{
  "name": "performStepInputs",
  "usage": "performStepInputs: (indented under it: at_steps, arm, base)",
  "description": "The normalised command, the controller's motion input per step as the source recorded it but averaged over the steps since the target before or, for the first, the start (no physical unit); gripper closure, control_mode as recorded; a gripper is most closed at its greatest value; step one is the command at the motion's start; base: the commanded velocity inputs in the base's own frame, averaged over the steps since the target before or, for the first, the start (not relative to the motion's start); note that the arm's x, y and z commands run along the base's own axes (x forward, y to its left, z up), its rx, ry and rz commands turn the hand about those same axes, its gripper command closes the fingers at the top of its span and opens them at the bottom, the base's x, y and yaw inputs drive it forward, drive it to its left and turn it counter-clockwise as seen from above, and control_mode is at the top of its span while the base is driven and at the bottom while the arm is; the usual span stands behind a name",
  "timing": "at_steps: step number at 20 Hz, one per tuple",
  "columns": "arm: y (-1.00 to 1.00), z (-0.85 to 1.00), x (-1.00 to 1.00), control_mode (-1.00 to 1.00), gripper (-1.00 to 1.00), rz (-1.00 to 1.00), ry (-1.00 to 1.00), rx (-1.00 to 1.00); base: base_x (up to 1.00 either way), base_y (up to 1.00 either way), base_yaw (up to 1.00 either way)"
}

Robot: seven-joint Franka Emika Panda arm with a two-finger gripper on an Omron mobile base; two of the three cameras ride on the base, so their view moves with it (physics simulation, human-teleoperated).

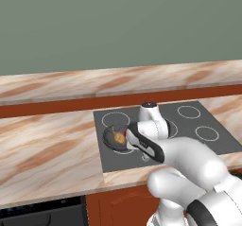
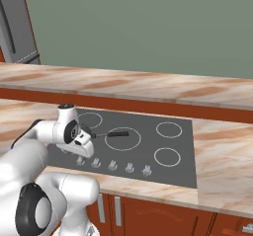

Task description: Place the pan on the front left burner on the stove. Then place the tomato and the onion in the pan and turn on the front left burner.

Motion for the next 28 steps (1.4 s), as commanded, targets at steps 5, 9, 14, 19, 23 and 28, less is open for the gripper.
performStepInputs:
  at_steps: [5,9,14,19,23,28]
  arm:
    - [0.0,-0.27,0.15,-1.0,-1.0,0.07,0.0,0.02]
    - [0.0,-0.21,0.26,-1.0,-1.0,0.07,0.0,0.02]
    - [0.0,-0.18,0.12,-1.0,-1.0,0.06,0.0,0.0]
    - [0.0,-0.24,0.0,-1.0,-1.0,0.04,0.0,0.0]
    - [0.0,-0.15,-0.06,-1.0,-1.0,0.04,0.0,0.0]
    - [0.0,-0.08,-0.14,-1.0,1.0,0.03,0.0,0.0]
  base:
    - [0.0,0.0,0.0]
    - [0.0,0.0,0.0]
    - [0.0,0.0,0.0]
    - [0.0,0.0,0.0]
    - [0.0,0.0,0.0]
    - [0.0,0.0,0.0]
